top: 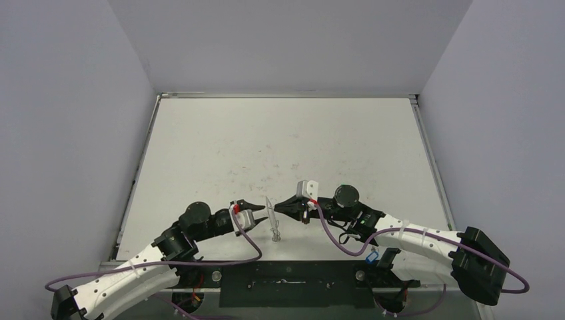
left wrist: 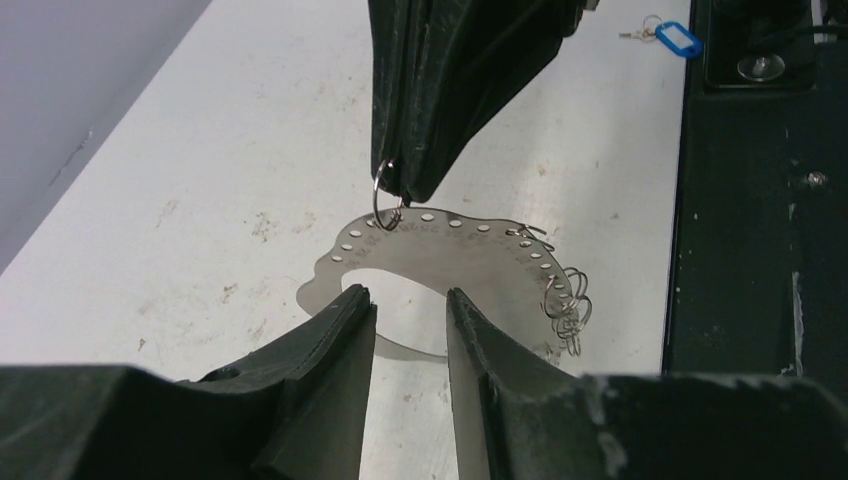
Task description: Put the keys on the keyring
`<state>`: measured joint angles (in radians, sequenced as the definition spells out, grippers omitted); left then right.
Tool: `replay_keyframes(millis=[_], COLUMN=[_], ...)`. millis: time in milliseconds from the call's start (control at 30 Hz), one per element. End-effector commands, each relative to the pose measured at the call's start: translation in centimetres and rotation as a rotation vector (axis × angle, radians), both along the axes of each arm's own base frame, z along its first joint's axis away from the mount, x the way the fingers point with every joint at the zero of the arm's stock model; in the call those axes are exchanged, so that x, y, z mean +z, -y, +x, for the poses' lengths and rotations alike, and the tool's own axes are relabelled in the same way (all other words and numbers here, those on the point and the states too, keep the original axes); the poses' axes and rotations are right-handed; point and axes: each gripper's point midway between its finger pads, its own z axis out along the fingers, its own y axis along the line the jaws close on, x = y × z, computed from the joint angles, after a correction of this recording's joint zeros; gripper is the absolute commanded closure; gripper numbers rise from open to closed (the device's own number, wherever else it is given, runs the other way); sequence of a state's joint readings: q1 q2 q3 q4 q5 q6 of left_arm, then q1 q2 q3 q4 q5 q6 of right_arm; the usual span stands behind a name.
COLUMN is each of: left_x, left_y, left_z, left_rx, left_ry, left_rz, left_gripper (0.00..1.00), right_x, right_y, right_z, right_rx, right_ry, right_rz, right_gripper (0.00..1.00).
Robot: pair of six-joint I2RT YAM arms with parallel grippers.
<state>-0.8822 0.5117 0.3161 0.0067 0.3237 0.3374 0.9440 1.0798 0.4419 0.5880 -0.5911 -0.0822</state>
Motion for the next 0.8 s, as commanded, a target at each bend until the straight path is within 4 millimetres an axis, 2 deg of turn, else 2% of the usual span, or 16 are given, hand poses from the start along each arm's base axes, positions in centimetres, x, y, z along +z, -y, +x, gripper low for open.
replay_keyframes(millis=[0, 267, 400, 567, 767], left_x=[5.6, 6.4, 6.2, 6.2, 6.3], left_y=[1.1, 2.0, 2.6, 2.9, 2.7], left_z=[0.5, 0.3, 0.2, 0.1, 0.2], left_rx=[0.005, -0.035, -0.065, -0.082, -0.066], left_ry=[0.091, 0.097, 0.089, 0.087, 0.089], left_rz=[-0.237, -0.270, -0.257, -0.250, -0.248], left_gripper=[0.70, 0.71, 0.79, 1.00, 1.00], right_x=[2.8, 2.7, 2.6, 2.5, 2.2], right_y=[-0.5, -0.6, -0.6, -0.5, -0.5], right_z=[-0.7, -0.8, -0.8, -0.8, -0.7], right_rx=[0.040, 0.049, 0.049, 0.049, 0.046], right_ry=[0.049, 0.044, 0.043, 0.044, 0.041], right_rz=[0.099, 0.097, 0.096, 0.093, 0.083], right_gripper=[1.00, 1.00, 1.00, 1.00, 1.00])
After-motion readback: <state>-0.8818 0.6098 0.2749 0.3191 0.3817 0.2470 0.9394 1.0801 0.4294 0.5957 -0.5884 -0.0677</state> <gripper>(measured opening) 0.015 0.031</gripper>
